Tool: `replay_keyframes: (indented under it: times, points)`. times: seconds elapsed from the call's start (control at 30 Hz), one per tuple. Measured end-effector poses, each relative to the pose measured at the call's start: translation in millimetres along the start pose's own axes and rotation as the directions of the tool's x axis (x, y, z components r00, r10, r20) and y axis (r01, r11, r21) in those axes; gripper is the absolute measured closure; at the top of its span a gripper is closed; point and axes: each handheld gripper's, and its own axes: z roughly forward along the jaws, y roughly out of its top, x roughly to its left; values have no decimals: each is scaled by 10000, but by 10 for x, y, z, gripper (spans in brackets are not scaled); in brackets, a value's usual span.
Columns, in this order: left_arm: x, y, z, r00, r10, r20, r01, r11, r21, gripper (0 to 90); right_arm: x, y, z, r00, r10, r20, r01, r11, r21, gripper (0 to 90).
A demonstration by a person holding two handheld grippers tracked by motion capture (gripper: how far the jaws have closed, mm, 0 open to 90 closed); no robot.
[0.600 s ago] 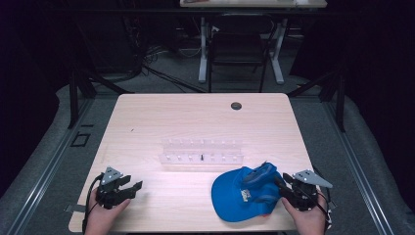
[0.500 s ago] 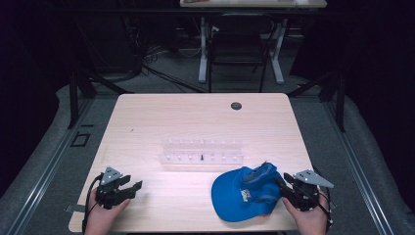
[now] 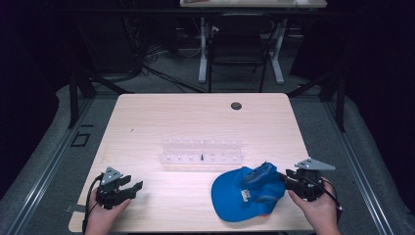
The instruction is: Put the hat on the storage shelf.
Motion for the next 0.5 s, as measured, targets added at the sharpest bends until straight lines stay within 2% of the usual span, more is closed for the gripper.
replay_keyframes:
  times: [0.1,0.13,0.2,0.37,0.5]
  points:
    - [-8,1,10,9999,117,62,-117,9999,67,447,-5,32,19,9998,-105,-147,108,9997,231,644]
    - [-15,-1,16,9999,134,59,-134,9999,51,447,-28,51,50,9993,-309,-187,319,9981,532,633]
    - [-17,-1,14,9999,157,57,-157,9999,45,447,-52,48,85,9993,-334,-167,345,9965,765,621]
    - [-9,-5,17,9999,109,47,-109,9999,48,447,-109,0,173,9990,57,-437,-8,9939,1105,624]
    - [-13,-4,23,9999,119,20,-119,9999,53,448,-115,-23,225,9987,154,-486,-82,9894,1449,644]
